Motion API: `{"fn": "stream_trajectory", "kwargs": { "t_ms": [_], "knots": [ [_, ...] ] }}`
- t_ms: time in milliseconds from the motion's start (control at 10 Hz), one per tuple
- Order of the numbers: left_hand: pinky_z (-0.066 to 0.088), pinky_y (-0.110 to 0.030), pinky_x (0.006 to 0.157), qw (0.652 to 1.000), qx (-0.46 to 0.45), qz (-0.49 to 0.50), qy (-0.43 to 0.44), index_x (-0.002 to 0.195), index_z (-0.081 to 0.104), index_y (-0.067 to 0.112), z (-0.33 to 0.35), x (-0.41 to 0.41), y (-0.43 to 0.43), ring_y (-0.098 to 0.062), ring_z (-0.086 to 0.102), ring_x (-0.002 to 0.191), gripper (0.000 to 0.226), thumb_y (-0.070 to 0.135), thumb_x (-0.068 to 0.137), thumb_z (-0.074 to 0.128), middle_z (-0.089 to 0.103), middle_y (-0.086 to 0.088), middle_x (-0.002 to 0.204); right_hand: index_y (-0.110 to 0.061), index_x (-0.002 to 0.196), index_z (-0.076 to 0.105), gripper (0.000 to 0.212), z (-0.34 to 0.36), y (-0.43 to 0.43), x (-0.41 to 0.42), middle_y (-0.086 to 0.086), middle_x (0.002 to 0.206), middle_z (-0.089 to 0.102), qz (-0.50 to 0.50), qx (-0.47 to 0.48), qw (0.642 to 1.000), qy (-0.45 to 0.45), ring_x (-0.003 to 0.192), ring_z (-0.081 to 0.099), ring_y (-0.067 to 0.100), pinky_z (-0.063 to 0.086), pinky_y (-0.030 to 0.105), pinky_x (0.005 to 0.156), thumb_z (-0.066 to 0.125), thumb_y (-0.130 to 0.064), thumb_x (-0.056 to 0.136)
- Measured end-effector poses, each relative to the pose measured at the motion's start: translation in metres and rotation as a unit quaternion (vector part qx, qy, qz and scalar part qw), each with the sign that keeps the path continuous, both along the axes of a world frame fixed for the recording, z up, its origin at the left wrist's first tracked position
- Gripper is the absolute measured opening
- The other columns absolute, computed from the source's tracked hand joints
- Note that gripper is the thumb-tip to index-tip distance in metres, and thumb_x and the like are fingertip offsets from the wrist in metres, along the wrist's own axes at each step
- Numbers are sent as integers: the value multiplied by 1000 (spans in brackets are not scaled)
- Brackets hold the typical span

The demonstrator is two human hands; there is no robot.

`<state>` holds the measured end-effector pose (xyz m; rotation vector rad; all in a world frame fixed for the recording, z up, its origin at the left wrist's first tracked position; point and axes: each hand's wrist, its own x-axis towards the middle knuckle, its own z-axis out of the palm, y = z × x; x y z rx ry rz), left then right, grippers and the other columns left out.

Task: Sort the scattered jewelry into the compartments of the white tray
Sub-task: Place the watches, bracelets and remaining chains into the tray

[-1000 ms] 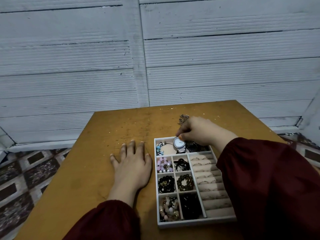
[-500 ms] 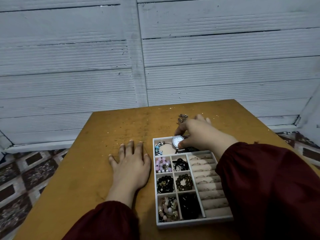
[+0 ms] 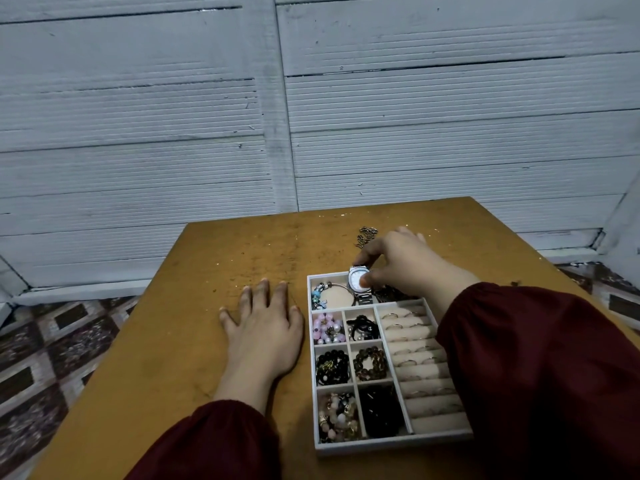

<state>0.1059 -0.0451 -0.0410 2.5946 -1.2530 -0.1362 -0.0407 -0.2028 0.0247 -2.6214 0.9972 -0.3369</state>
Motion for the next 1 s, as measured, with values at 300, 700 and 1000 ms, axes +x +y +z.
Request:
{"fn": "stream_trajectory", "kwargs": {
  "t_ms": [300,700,1000],
  "knots": [
    [-2,-59,114,1000,-2,0,0,150,13,32,0,0,0,-21,-1,147,55,46,98,21,5,3,160,-36,97,71,19,-5,-6,5,-16,94,67,-16,5,1000,-19,111,40,17,25,36,87,74,-37,78],
    [-2,-59,114,1000,-2,-2,-2,150,13,32,-1,1,0,-22,-1,147,55,46,98,21,5,3,160,-39,75,67,15,-8,-12,1,-18,70,66,-45,47,996,-62,105,56,16,28,39,100,81,-40,69],
    [-2,-59,114,1000,-3,-1,-3,150,14,32,-1,1,-1,-22,0,147,55,47,98,21,6,3,160,-39,81,70,16,-5,-9,2,-21,82,62,-34,52,998,-31,114,41,19,22,45,108,80,-43,69]
  ]
}}
